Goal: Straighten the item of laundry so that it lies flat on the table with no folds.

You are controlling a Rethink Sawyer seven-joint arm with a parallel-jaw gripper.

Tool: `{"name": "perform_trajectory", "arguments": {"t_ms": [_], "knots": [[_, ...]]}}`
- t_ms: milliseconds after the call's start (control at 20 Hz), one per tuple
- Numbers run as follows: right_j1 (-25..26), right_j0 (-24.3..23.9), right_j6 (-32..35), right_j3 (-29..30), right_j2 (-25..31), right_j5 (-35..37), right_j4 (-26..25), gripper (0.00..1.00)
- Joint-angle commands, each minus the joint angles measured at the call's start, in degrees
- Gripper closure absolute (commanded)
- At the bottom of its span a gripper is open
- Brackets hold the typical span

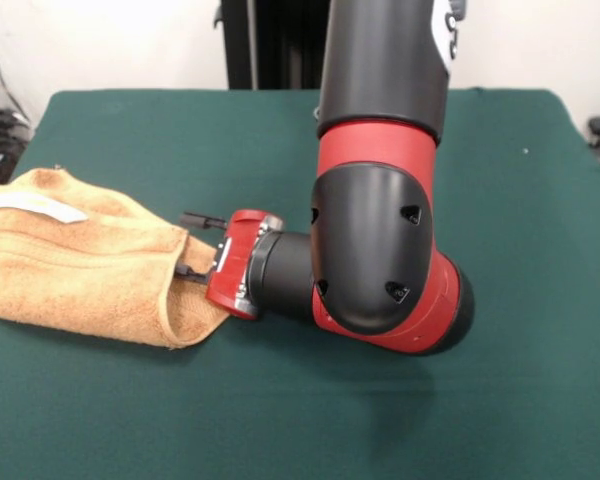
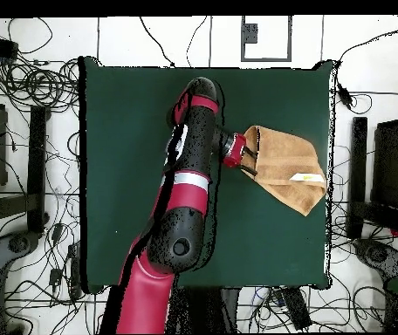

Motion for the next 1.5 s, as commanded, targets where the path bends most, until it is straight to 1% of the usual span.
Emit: {"name": "perform_trajectory", "arguments": {"t_ms": [50,550,700,750,1300,1500], "knots": [[11.93,-0.38,-2.58,2.83,4.32,-13.09,-2.53,0.0],[12.5,-1.13,-1.28,1.46,4.42,-14.08,-2.89,0.0],[12.89,-1.48,-1.34,0.44,3.58,-13.21,-3.38,0.0],[12.91,-1.48,-1.44,0.32,3.72,-13.1,-3.64,1.0],[13.11,-1.98,-4.55,-0.73,3.45,-11.22,-3.67,1.0],[12.19,-0.95,-3.49,1.23,5.17,-14.5,-4.26,1.0]]}}
